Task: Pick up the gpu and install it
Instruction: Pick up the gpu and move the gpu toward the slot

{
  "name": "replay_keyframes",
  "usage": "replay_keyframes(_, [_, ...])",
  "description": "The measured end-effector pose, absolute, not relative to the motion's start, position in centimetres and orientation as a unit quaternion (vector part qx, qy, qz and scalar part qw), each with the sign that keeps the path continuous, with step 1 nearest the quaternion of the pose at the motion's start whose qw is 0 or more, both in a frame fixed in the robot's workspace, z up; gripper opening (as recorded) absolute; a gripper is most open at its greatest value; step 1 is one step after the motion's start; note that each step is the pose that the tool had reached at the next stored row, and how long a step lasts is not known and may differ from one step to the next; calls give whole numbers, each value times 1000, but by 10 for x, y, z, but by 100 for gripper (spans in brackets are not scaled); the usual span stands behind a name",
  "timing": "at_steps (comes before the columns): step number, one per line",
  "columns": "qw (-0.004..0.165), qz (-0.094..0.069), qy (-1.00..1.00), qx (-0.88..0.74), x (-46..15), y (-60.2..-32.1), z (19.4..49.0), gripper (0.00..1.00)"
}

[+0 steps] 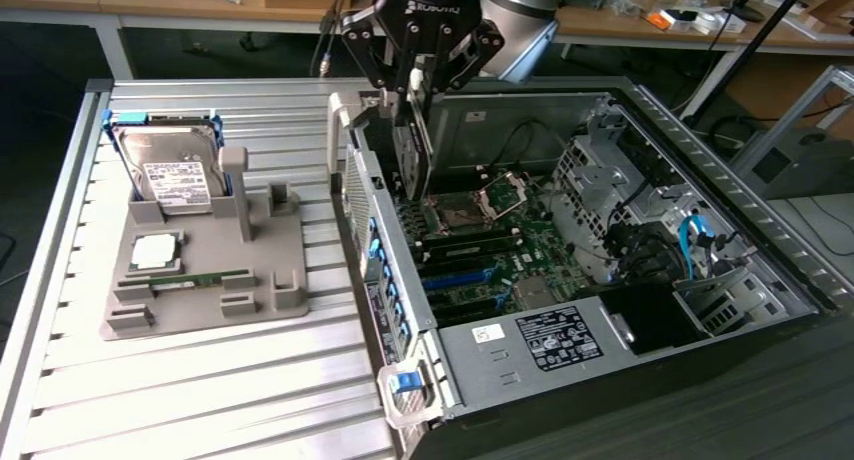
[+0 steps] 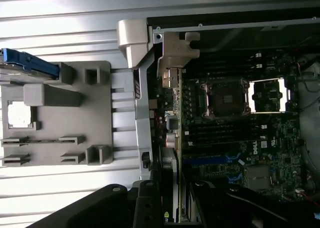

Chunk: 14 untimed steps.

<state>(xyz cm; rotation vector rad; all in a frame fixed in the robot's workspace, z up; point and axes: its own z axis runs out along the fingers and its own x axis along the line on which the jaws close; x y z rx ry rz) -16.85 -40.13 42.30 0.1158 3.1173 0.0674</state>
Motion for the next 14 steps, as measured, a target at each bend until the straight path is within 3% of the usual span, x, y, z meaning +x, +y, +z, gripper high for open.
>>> replay_keyframes(14, [10, 22, 999, 37, -137, -405, 423, 27])
